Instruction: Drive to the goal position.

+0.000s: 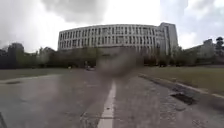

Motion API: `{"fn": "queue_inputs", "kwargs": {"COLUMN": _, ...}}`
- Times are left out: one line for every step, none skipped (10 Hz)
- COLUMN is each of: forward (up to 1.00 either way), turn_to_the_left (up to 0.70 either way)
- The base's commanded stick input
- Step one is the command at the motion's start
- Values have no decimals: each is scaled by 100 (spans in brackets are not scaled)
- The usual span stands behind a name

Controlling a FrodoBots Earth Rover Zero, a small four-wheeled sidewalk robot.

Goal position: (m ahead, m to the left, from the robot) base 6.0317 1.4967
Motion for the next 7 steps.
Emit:
{"fn": "queue_inputs", "kwargs": {"forward": 70, "turn_to_the_left": 0}}
{"fn": "queue_inputs", "kwargs": {"forward": 70, "turn_to_the_left": 0}}
{"fn": "queue_inputs", "kwargs": {"forward": 70, "turn_to_the_left": 0}}
{"fn": "queue_inputs", "kwargs": {"forward": 70, "turn_to_the_left": 0}}
{"fn": "queue_inputs", "kwargs": {"forward": 70, "turn_to_the_left": 0}}
{"fn": "queue_inputs", "kwargs": {"forward": 70, "turn_to_the_left": 0}}
{"fn": "queue_inputs", "kwargs": {"forward": 70, "turn_to_the_left": 0}}
